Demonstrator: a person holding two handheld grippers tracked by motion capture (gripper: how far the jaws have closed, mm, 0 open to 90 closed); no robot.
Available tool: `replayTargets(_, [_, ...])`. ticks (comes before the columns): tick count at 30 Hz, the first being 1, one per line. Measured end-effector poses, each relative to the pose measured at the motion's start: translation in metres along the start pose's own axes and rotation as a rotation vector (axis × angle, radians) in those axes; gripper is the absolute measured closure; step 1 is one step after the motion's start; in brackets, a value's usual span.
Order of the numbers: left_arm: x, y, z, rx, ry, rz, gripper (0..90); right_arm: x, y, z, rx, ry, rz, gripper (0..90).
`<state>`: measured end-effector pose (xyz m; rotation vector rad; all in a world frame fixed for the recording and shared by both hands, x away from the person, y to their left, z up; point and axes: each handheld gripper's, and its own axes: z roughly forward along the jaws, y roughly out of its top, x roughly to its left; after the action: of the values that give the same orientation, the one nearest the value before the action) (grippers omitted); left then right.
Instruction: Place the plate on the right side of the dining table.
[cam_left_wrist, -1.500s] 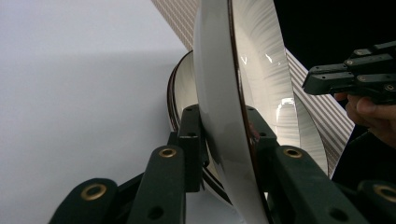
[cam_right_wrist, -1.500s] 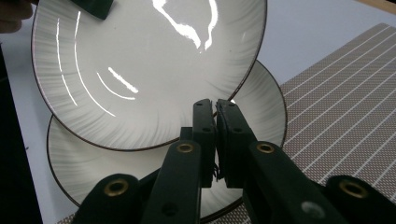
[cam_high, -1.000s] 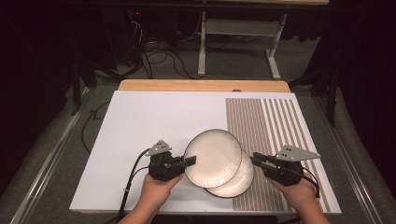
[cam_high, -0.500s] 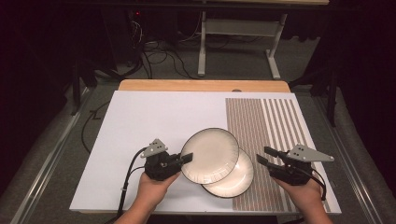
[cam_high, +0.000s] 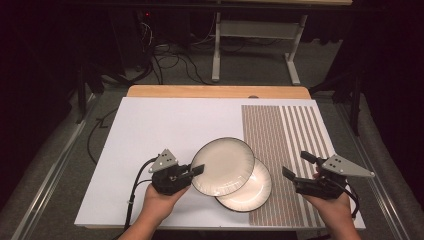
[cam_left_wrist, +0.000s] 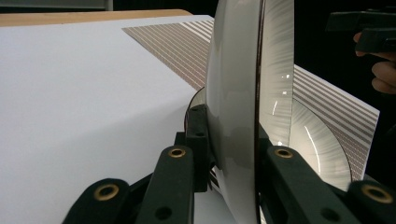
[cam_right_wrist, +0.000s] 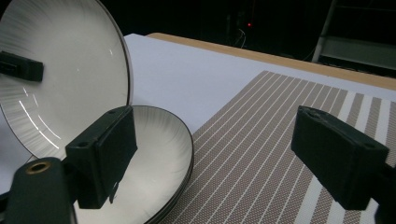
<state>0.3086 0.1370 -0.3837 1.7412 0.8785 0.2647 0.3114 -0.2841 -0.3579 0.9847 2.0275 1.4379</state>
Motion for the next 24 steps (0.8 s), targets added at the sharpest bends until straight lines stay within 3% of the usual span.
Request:
replayTargets(6, [-0.002,0.001,-0.001,0.001,0.002,0.032,78.3,0.0,0.001,-0.003,-0.014,-0.026,-0.002,0.8])
replayTargets(14, [-0.002,0.001,-0.001,0.007,0.005,0.038,78.2,0.004,-0.001,-0.004,-0.005,-0.062,-0.002,0.7])
replayTargets(24, [-0.003,0.001,0.0,0.013,0.012,0.053,77.7,0.011,0.004,0.004,0.001,-0.044,-0.029,0.8])
